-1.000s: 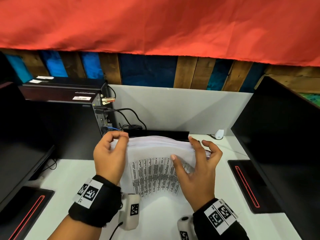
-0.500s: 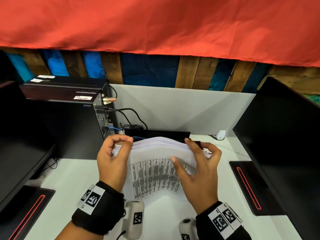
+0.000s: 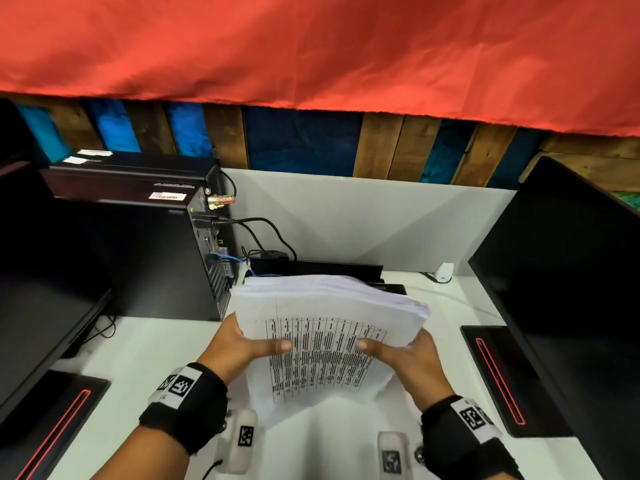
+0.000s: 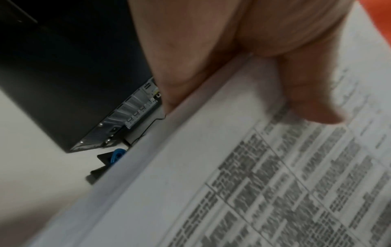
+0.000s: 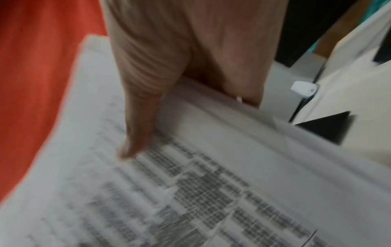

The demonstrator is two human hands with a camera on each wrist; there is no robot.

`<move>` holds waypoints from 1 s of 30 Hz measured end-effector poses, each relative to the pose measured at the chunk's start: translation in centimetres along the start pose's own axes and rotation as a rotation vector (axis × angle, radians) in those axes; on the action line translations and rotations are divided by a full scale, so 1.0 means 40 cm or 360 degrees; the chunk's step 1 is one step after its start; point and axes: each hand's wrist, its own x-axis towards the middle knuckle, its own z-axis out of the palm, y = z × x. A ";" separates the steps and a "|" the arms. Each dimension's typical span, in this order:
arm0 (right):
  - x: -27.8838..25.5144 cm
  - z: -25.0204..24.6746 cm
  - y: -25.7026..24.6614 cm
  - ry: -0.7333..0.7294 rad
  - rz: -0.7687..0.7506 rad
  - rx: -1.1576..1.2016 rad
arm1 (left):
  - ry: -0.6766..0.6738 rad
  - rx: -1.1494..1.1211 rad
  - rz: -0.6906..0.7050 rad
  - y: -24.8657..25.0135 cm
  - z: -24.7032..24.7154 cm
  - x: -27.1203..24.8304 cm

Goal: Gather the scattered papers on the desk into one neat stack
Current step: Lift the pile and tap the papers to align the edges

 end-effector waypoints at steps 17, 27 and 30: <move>-0.025 -0.022 0.016 0.0012 0.0116 0.0085 | 0.0131 -0.0077 0.0016 -0.016 0.027 -0.011; -0.039 0.015 -0.059 0.0349 -0.0446 0.0037 | 0.0317 -0.0176 0.0354 0.049 0.046 -0.011; -0.056 0.042 -0.063 0.0497 -0.0890 -0.0433 | 0.0414 -0.0087 0.0492 0.074 0.074 -0.016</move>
